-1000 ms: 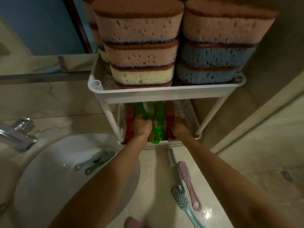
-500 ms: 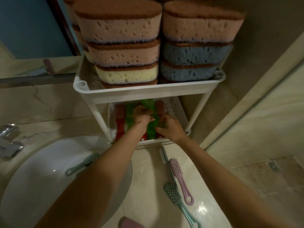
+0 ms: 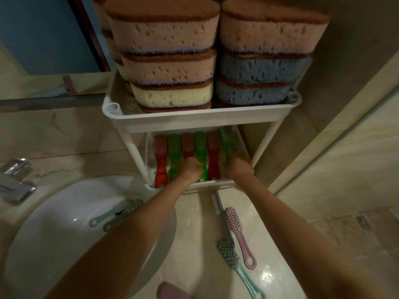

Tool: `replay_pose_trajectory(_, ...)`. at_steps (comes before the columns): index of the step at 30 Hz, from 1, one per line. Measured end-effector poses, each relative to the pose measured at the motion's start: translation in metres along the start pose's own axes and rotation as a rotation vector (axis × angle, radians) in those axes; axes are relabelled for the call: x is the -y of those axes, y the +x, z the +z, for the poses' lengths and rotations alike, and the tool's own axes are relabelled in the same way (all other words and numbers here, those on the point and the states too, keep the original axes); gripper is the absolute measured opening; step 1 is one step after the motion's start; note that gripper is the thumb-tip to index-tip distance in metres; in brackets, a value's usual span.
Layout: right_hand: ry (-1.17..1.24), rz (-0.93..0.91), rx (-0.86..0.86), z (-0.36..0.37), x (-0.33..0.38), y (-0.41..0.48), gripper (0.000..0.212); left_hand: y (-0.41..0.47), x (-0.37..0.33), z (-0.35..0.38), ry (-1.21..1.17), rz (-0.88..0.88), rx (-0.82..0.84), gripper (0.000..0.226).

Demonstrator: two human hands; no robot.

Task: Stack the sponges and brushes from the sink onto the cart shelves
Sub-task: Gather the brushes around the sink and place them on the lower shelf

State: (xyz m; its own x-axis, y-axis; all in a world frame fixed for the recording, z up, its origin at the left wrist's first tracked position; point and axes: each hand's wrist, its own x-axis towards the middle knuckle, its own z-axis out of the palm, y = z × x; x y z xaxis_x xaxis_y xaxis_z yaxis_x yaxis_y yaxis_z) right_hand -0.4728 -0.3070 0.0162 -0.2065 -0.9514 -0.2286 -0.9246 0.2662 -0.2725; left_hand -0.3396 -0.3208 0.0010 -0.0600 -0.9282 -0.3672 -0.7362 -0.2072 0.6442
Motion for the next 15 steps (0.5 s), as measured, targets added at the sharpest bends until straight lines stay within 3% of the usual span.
replay_pose_trajectory(5, -0.032, 0.068, 0.126, 0.003, 0.000, 0.004, 0.041, 0.004, 0.003, 0.004, 0.028, 0.040, 0.040, 0.042)
replay_pose_trajectory(9, -0.173, 0.024, 0.223, 0.007, 0.006, 0.004, 0.042, 0.001, 0.002, 0.006, 0.013, 0.027, 0.034, 0.035)
replay_pose_trajectory(15, -0.288, 0.045, 0.208, 0.011, 0.007, 0.006, 0.043, -0.001, 0.001, 0.005, -0.016, 0.028, 0.048, 0.044)
